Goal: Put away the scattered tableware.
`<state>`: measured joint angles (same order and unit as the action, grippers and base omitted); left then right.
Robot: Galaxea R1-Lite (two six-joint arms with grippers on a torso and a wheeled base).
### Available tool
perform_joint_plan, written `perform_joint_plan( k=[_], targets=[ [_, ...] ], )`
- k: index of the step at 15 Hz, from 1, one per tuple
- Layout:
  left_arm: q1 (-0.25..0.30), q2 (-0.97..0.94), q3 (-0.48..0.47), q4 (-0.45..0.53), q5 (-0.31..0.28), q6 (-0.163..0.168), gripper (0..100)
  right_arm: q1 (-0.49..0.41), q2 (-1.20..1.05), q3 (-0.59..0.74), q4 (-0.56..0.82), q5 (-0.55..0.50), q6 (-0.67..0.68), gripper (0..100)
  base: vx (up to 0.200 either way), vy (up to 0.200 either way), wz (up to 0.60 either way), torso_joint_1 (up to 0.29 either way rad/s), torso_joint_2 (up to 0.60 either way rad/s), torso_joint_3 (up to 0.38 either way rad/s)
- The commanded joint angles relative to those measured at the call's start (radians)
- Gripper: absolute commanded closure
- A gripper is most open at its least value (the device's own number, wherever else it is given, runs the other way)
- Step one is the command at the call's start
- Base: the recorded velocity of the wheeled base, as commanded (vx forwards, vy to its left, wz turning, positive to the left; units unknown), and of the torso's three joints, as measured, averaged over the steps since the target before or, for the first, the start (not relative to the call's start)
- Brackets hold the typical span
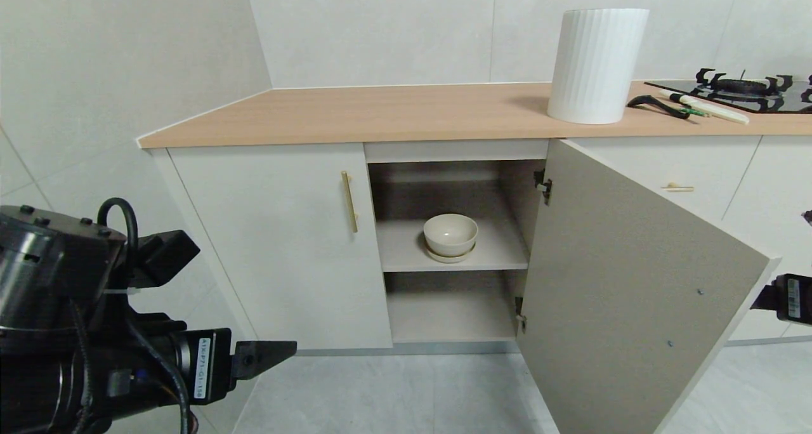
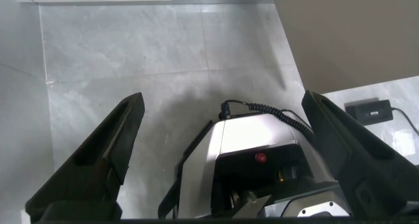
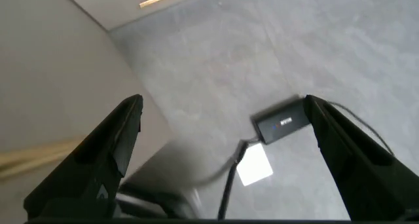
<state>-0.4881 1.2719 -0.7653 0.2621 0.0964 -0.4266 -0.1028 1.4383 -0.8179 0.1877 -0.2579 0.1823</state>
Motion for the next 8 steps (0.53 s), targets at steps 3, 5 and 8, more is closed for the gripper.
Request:
perform_joint_plan(
  k=[3, 5, 8],
  targets=[
    [0.0, 0.001, 0.0, 0.0, 0.0, 0.0, 0, 0.089, 0.06, 0.025, -0.028, 0.0, 0.072, 0, 0.0, 0.0, 0.0, 0.0, 0.0, 0.0],
    [0.0, 0.001, 0.0, 0.0, 0.0, 0.0, 0, 0.12, 0.074, 0.028, -0.028, 0.002, 0.105, 0, 0.0, 0.0, 0.0, 0.0, 0.0, 0.0],
    [0.0, 0.001, 0.0, 0.0, 0.0, 0.0, 0, 0.184, 0.088, 0.048, -0.06, 0.0, 0.143, 0, 0.0, 0.0, 0.0, 0.0, 0.0, 0.0]
  ],
)
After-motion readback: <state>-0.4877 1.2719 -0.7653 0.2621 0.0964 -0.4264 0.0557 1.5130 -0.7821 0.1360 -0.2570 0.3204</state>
